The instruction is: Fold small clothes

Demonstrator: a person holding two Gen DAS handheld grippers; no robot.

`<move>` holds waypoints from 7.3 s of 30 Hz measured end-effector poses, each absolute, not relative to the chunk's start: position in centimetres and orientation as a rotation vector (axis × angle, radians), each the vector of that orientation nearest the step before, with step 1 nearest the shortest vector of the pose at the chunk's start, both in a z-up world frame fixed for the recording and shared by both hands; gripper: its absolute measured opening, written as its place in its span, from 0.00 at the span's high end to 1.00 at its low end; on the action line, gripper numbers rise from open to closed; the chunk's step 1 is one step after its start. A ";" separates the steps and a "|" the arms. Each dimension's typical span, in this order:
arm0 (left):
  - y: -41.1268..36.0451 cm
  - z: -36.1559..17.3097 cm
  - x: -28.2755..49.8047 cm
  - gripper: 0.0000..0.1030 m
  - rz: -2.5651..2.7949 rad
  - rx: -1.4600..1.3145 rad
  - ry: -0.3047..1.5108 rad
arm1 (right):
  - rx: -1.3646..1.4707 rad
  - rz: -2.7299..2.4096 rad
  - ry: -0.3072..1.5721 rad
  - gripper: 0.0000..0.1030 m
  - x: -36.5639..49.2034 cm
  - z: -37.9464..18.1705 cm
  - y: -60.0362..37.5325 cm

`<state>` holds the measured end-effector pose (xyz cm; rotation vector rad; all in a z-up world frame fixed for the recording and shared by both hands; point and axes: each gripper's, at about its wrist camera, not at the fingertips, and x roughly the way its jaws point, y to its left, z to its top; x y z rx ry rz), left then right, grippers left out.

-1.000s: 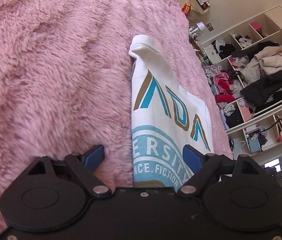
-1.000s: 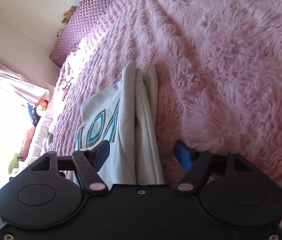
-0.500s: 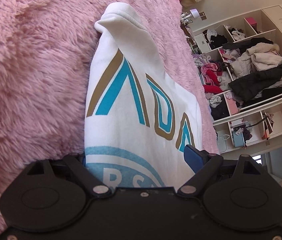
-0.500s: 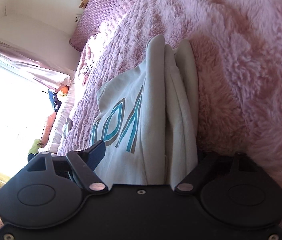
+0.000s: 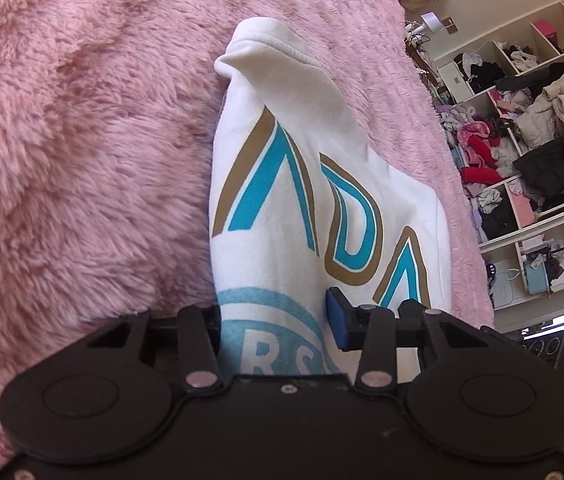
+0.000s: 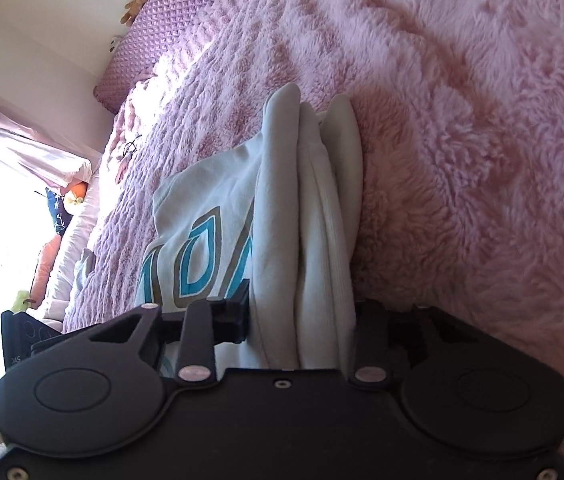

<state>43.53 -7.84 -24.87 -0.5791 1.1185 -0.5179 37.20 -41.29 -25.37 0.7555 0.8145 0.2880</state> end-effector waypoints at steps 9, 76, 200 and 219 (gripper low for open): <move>-9.0 -23.4 43.4 0.66 -0.502 -0.518 1.103 | 0.727 0.251 0.818 0.70 37.3 -24.2 -40.5; 23.4 -25.5 30.1 0.79 -0.343 -0.648 1.139 | 0.477 0.622 1.126 0.76 35.1 -25.0 -17.8; 22.0 -22.6 22.5 0.82 -0.102 -0.693 0.877 | 0.241 0.255 0.757 0.94 28.3 -23.7 -17.1; 17.7 -22.5 22.6 0.94 -0.051 -0.188 0.876 | 0.218 0.237 0.708 0.98 26.6 -22.2 -16.5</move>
